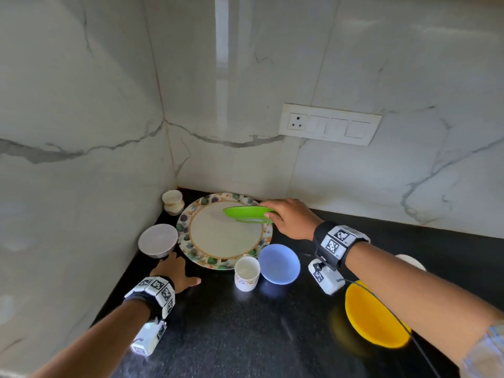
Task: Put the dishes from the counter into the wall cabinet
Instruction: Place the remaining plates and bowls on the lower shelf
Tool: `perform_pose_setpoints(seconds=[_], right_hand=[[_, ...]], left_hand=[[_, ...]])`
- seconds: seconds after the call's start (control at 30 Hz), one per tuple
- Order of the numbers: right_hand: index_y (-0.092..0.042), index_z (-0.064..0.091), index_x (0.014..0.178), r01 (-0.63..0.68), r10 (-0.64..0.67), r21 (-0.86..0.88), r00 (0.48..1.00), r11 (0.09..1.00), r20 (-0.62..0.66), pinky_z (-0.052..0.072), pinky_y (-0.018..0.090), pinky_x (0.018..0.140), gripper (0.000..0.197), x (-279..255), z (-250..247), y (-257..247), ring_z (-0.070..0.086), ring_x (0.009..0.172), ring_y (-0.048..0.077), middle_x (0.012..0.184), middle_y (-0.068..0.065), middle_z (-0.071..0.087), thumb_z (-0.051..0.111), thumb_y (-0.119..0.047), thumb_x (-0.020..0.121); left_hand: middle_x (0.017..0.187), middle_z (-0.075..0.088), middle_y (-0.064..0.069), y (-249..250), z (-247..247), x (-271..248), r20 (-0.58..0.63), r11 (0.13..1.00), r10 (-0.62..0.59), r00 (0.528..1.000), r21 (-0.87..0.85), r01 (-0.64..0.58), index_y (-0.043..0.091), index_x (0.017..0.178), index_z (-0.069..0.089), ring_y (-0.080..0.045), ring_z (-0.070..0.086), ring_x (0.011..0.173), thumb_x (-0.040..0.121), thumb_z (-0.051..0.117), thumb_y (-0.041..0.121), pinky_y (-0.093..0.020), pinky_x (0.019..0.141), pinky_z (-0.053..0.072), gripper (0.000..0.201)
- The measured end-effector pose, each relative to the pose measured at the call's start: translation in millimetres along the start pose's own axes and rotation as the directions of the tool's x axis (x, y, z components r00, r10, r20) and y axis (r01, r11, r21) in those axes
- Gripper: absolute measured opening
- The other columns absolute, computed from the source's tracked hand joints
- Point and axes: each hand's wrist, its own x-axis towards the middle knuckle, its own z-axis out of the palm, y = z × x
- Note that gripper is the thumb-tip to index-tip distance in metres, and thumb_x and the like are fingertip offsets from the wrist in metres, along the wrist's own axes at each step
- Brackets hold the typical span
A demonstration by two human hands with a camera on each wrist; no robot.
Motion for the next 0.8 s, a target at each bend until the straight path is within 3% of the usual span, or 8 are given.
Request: perform_pose_setpoints(seconds=[0.17,0.3,0.33,0.4,0.47,0.5,0.67,0.8], right_hand=[[-0.017,0.060,0.131,-0.028,0.028,0.006,0.993,1.000,-0.116,0.050,0.040,0.090,0.033,-43.1,-46.3,-13.2,0.063,0.110,0.032,0.125,0.005,0.068,0.054,-0.021,0.098],[-0.019,0.061,0.129,-0.030,0.027,-0.010,0.981,1.000,-0.194,0.052,0.042,0.089,0.034,-71.3,-85.9,-30.3,0.065,0.106,0.030,0.121,0.003,0.070,0.051,-0.028,0.097],[-0.019,0.061,0.129,-0.022,0.018,-0.019,0.978,1.000,-0.206,0.052,0.041,0.088,0.034,-76.5,-96.1,-36.8,0.065,0.106,0.030,0.121,0.002,0.070,0.051,-0.028,0.098],[-0.019,0.060,0.129,-0.007,-0.003,-0.039,0.972,0.999,-0.236,0.051,0.041,0.088,0.034,-87.0,-118.7,-51.1,0.065,0.105,0.028,0.121,0.001,0.070,0.051,-0.028,0.098],[-0.020,0.060,0.130,-0.001,-0.014,-0.056,0.963,0.998,-0.268,0.051,0.041,0.090,0.036,-96.5,-141.4,-67.5,0.065,0.107,0.026,0.122,0.000,0.070,0.049,-0.032,0.098],[-0.020,0.060,0.130,0.001,-0.020,-0.065,0.958,0.998,-0.286,0.051,0.040,0.091,0.037,-100.0,-152.1,-75.9,0.064,0.108,0.025,0.122,0.000,0.069,0.048,-0.033,0.097],[-0.021,0.063,0.127,0.062,-0.109,-0.133,0.919,0.989,-0.379,0.051,0.037,0.089,0.034,-122.3,-212.5,-115.0,0.066,0.105,0.023,0.119,-0.003,0.071,0.051,-0.030,0.097],[-0.018,0.065,0.123,0.115,-0.197,-0.198,0.857,0.974,-0.476,0.049,0.028,0.083,0.031,-138.8,-268.0,-141.7,0.066,0.097,0.018,0.112,-0.005,0.072,0.055,-0.026,0.095]], left_hand=[[0.129,0.059,-0.002,7.3,-24.6,-22.4,-0.079,0.994,0.076,0.994,0.090,-0.069,0.022,0.130,0.054,-0.022,0.057,0.116,0.083,0.048,0.072,-0.039,0.094,0.049,0.069],[0.127,0.062,0.004,29.0,-78.0,-55.5,-0.247,0.945,0.289,0.925,-0.083,-0.318,0.033,0.130,0.055,-0.019,0.058,0.113,0.082,0.058,0.064,-0.033,0.096,0.046,0.057],[0.129,0.060,0.005,37.0,-93.4,-65.5,-0.320,0.893,0.365,0.874,-0.145,-0.426,0.031,0.134,0.053,-0.018,0.056,0.116,0.078,0.062,0.064,-0.030,0.097,0.043,0.065],[0.132,0.056,0.003,55.9,-129.9,-88.0,-0.523,0.732,0.498,0.691,-0.175,-0.659,0.026,0.139,0.049,-0.015,0.053,0.118,0.070,0.062,0.066,-0.022,0.099,0.037,0.080],[0.132,0.052,0.004,71.8,-164.4,-108.1,-0.648,0.615,0.559,0.517,-0.094,-0.783,0.024,0.142,0.044,-0.011,0.048,0.119,0.071,0.061,0.066,-0.019,0.100,0.034,0.085],[0.133,0.050,0.006,78.6,-179.9,-116.3,-0.678,0.580,0.573,0.460,-0.061,-0.812,0.025,0.144,0.042,-0.010,0.046,0.121,0.072,0.062,0.066,-0.021,0.100,0.036,0.085],[0.138,0.047,0.009,96.7,-245.8,-157.3,-0.753,0.483,0.602,0.264,0.081,-0.872,0.033,0.146,0.037,-0.009,0.044,0.126,0.070,0.069,0.061,-0.030,0.099,0.041,0.088],[0.140,0.046,0.003,89.2,-302.3,-175.1,-0.756,0.477,0.646,0.104,0.294,-0.828,0.033,0.144,0.041,-0.020,0.043,0.130,0.074,0.063,0.058,-0.034,0.109,0.032,0.077]])
